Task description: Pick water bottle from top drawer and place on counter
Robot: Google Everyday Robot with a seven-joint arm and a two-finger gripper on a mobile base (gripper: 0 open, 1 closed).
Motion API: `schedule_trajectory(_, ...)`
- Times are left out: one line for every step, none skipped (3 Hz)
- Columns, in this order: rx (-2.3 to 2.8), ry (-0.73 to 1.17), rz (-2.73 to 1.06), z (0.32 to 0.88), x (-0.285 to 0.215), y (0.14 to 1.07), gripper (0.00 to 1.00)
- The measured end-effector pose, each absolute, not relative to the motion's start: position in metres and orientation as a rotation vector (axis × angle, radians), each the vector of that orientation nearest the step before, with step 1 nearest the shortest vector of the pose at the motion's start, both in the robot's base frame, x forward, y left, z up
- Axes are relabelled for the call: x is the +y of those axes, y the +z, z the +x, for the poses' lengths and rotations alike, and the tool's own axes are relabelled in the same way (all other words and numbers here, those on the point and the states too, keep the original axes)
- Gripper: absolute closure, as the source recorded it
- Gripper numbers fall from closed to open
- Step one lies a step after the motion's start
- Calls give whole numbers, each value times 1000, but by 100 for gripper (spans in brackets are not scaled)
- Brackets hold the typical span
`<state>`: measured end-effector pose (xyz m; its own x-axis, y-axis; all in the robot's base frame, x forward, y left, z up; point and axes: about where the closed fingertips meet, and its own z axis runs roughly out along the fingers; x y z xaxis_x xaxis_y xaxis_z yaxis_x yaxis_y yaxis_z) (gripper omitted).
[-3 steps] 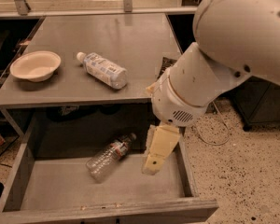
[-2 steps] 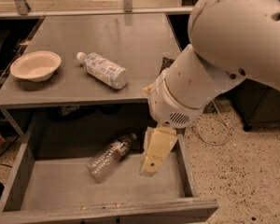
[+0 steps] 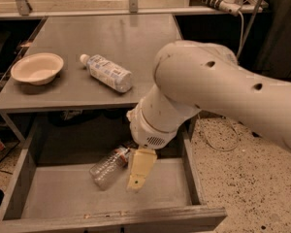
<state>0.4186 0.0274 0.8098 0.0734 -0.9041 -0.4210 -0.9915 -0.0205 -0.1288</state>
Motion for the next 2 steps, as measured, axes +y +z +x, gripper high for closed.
schedule_trajectory(1935,348,-1958,428,37,777,0)
schedule_trajectory(1940,351,-1952,428,38,776,0)
